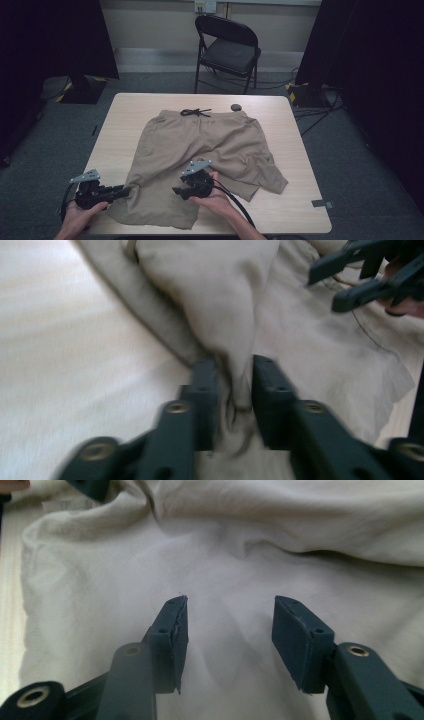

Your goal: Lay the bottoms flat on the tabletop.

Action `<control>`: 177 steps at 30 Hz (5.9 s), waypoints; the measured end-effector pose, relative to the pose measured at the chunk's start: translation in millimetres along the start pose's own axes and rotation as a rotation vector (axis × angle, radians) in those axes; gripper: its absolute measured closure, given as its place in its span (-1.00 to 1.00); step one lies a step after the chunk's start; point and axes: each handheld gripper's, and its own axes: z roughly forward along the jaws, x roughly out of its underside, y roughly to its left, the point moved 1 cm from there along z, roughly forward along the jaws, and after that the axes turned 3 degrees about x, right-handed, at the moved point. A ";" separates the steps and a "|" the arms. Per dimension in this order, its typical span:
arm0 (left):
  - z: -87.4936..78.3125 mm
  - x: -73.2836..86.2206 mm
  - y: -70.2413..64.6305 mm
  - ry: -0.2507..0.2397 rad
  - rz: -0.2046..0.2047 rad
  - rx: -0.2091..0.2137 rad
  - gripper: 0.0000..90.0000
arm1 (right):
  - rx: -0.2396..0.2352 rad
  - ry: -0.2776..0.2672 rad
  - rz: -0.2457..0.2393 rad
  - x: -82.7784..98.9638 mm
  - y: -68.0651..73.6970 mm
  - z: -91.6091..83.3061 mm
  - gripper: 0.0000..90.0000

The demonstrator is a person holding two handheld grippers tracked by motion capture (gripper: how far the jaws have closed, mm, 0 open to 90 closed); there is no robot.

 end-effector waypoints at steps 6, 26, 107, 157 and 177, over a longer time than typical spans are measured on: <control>-0.7 -26.5 9.1 -0.068 -0.005 -0.049 0.24 | -0.001 0.022 -0.039 4.7 8.3 5.1 0.11; 71.8 -58.6 28.5 0.017 0.002 -0.104 0.16 | 0.004 0.050 -0.170 43.5 28.0 -37.8 0.02; 80.9 -41.4 0.7 0.046 0.160 -0.149 -0.23 | -0.004 -0.137 0.148 -82.6 -70.1 -21.5 0.72; 79.2 -51.5 -10.1 0.019 0.126 -0.158 -0.20 | 0.134 -0.242 0.187 -34.2 -100.1 -73.0 0.92; 141.0 -98.5 -72.7 0.012 0.138 0.033 0.07 | 0.180 -0.270 0.222 -50.5 -125.3 -92.6 0.91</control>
